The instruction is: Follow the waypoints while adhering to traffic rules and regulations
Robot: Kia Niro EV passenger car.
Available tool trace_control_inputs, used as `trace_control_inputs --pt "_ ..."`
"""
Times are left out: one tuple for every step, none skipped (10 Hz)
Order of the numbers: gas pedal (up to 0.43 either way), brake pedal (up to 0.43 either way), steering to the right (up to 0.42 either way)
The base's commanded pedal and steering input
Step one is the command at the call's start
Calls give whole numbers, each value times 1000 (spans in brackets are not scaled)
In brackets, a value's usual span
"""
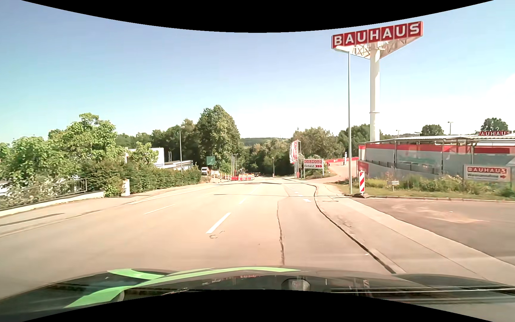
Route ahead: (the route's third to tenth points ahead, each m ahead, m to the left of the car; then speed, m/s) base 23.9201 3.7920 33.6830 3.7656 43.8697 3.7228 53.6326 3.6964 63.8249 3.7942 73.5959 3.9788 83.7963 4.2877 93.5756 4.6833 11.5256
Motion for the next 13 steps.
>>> trace_control_inputs --pt "0 116 -3" --pt "0 116 -3" --pt "0 122 -4" --pt "0 122 -4" --pt "0 122 -5" --pt "0 134 -5" --pt "0 134 -5" --pt "0 134 -5" --pt "0 128 -6" --pt "0 122 -6" --pt "0 98 -6" --pt "0 91 -6" --pt "0 85 -6"
